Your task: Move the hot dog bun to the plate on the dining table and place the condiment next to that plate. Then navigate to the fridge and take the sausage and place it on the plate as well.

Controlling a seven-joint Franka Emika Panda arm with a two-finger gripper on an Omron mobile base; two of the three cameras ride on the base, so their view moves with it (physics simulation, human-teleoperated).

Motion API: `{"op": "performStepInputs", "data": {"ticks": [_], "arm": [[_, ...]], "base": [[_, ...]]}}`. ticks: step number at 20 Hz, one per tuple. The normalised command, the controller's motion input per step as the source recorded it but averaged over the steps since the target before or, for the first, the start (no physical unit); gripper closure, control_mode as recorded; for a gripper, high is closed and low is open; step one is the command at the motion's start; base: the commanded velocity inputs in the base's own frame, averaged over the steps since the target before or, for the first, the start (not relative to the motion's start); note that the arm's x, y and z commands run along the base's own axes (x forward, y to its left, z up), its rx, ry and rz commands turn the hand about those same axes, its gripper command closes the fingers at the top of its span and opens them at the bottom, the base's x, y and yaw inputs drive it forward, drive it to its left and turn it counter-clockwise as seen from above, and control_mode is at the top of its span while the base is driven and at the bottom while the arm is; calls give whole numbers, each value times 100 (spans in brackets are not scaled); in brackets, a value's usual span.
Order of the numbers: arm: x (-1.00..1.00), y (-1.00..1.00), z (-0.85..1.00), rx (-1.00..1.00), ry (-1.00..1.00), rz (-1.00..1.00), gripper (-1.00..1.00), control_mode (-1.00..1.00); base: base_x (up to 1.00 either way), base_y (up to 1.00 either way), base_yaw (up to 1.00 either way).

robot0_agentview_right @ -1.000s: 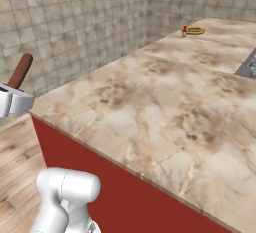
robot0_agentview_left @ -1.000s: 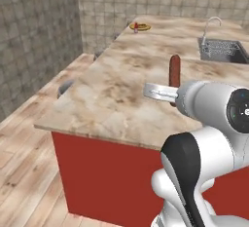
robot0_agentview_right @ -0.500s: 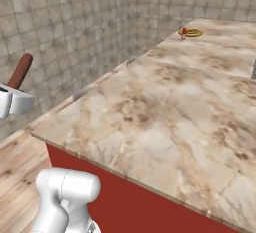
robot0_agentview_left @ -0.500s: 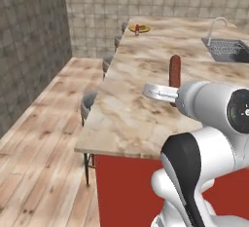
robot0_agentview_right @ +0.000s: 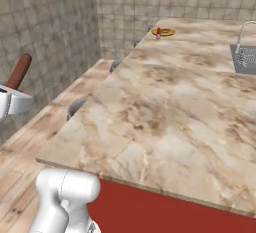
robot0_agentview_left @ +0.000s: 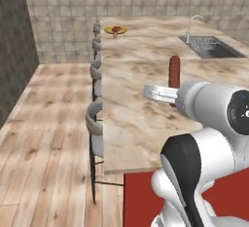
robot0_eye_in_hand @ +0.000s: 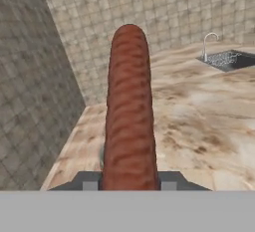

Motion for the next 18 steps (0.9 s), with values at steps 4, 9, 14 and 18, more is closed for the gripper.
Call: {"op": "performStepInputs", "data": {"ticks": [4,9,14,18], "arm": [[0,0,0,0,0,0,100,100],[0,0,0,0,0,0,100,100],[0,0,0,0,0,0,100,100],[0,0,0,0,0,0,100,100]], "base": [[83,100,-30],[76,100,-24],[57,100,-11],[-4,100,-1]]}}
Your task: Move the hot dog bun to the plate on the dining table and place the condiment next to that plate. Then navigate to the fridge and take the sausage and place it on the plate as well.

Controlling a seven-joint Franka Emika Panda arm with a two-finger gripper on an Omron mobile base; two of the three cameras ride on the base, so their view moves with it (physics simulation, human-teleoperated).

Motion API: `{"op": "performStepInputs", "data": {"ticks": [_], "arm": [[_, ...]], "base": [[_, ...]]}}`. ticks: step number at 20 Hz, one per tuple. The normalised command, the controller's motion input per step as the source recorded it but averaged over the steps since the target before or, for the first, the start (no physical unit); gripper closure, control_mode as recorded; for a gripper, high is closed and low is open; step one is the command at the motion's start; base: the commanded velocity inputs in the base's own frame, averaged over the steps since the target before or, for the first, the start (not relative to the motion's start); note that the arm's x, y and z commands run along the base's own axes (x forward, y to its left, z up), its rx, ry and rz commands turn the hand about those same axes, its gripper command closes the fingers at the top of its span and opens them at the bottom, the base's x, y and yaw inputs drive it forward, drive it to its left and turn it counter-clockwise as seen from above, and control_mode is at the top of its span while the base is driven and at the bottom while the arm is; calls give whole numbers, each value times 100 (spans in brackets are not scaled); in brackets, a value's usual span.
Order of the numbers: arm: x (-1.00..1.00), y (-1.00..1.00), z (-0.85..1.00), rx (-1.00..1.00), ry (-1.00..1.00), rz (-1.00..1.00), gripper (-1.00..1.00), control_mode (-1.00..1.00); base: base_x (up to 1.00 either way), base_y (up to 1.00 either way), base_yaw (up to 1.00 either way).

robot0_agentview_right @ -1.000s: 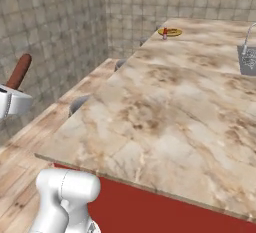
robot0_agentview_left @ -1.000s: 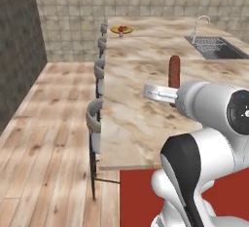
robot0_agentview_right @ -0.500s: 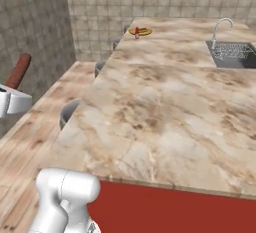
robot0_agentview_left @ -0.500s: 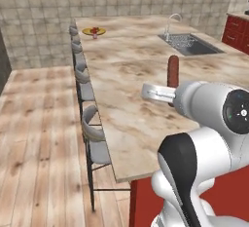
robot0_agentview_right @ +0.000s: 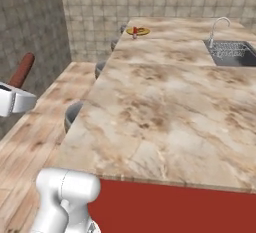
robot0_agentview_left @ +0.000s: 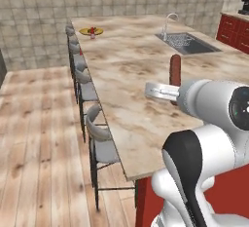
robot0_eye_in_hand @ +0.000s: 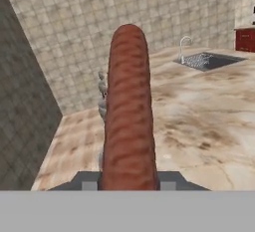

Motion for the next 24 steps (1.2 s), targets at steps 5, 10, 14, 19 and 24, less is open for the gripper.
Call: {"op": "performStepInputs", "data": {"ticks": [5,10,14,19,24], "arm": [[0,0,0,0,0,0,100,100],[0,0,0,0,0,0,100,100],[0,0,0,0,0,0,100,100],[0,0,0,0,0,0,100,100],[0,0,0,0,0,0,100,100]], "base": [[-36,100,0],[42,100,-7],[76,100,-19],[87,100,-29],[98,98,-40]]}}
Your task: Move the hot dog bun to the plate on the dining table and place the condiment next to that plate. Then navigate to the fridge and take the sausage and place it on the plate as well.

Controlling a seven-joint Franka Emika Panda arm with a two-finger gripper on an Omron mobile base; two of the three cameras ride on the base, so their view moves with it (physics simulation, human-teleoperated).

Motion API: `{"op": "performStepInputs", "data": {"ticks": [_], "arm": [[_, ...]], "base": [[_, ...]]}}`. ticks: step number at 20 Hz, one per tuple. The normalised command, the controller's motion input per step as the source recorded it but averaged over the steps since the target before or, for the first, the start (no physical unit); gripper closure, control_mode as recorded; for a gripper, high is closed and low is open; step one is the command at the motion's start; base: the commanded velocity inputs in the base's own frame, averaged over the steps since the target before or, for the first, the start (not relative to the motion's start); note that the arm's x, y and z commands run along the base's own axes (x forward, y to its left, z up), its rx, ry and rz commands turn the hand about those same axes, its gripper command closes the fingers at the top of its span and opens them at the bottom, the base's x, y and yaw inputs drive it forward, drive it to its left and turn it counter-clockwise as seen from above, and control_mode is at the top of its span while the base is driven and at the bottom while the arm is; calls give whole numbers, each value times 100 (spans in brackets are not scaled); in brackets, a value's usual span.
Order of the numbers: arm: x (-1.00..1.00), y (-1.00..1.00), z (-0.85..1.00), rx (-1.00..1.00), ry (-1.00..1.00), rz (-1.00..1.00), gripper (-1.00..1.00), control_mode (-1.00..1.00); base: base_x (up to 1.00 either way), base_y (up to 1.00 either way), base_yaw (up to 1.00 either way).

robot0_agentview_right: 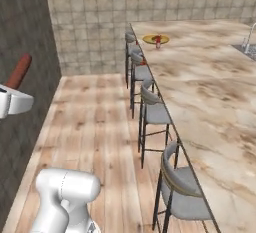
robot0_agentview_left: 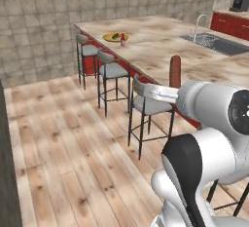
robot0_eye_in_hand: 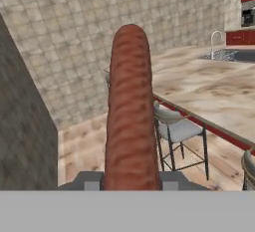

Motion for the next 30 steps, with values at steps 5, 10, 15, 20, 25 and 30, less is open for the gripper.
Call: {"op": "performStepInputs", "data": {"ticks": [5,10,15,20,25,30], "arm": [[0,0,0,0,0,0,100,100],[0,0,0,0,0,0,100,100],[0,0,0,0,0,0,100,100],[0,0,0,0,0,0,100,100],[0,0,0,0,0,0,100,100],[0,0,0,0,0,0,100,100]], "base": [[100,97,-42],[100,100,-41],[100,100,-41],[100,100,-39],[98,100,-35],[89,100,-29]]}}
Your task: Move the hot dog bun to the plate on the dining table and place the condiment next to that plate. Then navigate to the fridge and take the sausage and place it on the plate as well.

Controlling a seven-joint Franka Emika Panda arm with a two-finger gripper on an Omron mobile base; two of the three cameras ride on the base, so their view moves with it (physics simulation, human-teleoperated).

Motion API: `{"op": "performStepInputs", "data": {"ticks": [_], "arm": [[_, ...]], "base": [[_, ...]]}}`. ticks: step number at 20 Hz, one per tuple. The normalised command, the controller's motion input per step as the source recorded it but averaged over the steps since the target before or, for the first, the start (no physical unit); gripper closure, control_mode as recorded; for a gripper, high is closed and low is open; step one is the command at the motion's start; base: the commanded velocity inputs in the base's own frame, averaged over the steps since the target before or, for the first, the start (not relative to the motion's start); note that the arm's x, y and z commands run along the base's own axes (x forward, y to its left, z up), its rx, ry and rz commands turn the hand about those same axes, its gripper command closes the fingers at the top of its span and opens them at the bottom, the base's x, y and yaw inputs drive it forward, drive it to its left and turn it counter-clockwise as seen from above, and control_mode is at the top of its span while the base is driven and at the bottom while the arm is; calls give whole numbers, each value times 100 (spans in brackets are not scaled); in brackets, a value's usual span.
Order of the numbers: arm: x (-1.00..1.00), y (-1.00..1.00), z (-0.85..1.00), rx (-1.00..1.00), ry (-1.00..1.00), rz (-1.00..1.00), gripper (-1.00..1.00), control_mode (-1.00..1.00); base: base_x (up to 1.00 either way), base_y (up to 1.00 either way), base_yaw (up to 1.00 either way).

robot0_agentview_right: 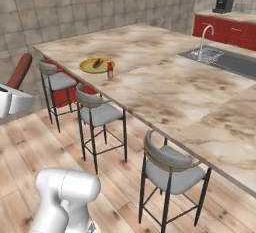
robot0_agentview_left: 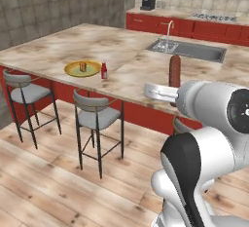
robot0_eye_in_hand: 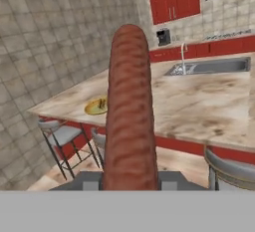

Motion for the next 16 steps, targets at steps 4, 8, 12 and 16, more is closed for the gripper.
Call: {"op": "performStepInputs", "data": {"ticks": [4,8,12,16], "arm": [[0,0,0,0,0,0,100,100],[0,0,0,0,0,0,100,100],[0,0,0,0,0,0,100,100],[0,0,0,0,0,0,100,100]], "base": [[81,100,-25],[76,100,-22],[80,100,-27],[84,100,-32]]}}
